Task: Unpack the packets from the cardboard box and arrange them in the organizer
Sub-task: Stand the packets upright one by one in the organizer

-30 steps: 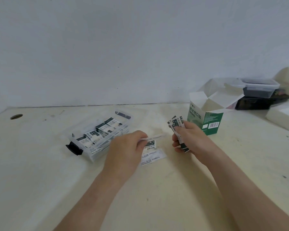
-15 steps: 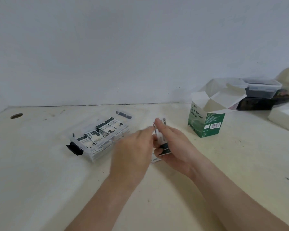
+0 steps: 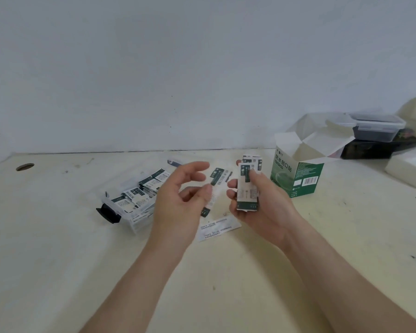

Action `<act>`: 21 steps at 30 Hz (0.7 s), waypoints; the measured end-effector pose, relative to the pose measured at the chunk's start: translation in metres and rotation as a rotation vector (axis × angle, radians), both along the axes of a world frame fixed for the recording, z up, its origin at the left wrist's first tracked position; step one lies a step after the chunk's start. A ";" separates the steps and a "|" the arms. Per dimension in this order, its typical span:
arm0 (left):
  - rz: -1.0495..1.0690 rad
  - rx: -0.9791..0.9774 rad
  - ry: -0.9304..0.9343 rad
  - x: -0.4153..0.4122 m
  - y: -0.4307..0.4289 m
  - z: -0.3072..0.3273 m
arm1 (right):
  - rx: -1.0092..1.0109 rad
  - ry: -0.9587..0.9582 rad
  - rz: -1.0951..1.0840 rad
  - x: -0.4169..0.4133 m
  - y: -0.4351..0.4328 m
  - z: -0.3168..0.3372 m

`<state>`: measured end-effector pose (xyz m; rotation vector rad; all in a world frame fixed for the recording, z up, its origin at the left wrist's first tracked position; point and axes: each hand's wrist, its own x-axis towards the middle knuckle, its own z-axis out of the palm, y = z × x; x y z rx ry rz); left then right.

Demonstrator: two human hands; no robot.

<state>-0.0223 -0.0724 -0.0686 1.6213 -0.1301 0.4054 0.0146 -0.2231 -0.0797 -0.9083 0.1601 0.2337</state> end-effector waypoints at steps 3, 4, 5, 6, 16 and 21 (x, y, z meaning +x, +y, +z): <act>0.069 -0.019 0.017 0.001 -0.014 -0.009 | 0.006 -0.066 0.093 -0.011 0.021 -0.002; 0.097 0.033 -0.001 0.003 -0.018 -0.014 | 0.004 -0.086 0.124 -0.016 0.029 -0.001; 0.126 0.101 -0.022 0.004 -0.020 -0.018 | 0.003 -0.099 0.139 -0.019 0.035 -0.001; 0.155 0.163 -0.038 0.005 -0.021 -0.020 | 0.014 -0.109 0.149 -0.021 0.040 -0.002; 0.084 0.461 -0.070 0.002 0.001 -0.006 | -0.087 -0.096 -0.029 -0.013 0.024 0.002; -0.003 1.231 0.248 0.002 0.019 -0.009 | -0.101 -0.061 -0.179 0.003 -0.007 0.007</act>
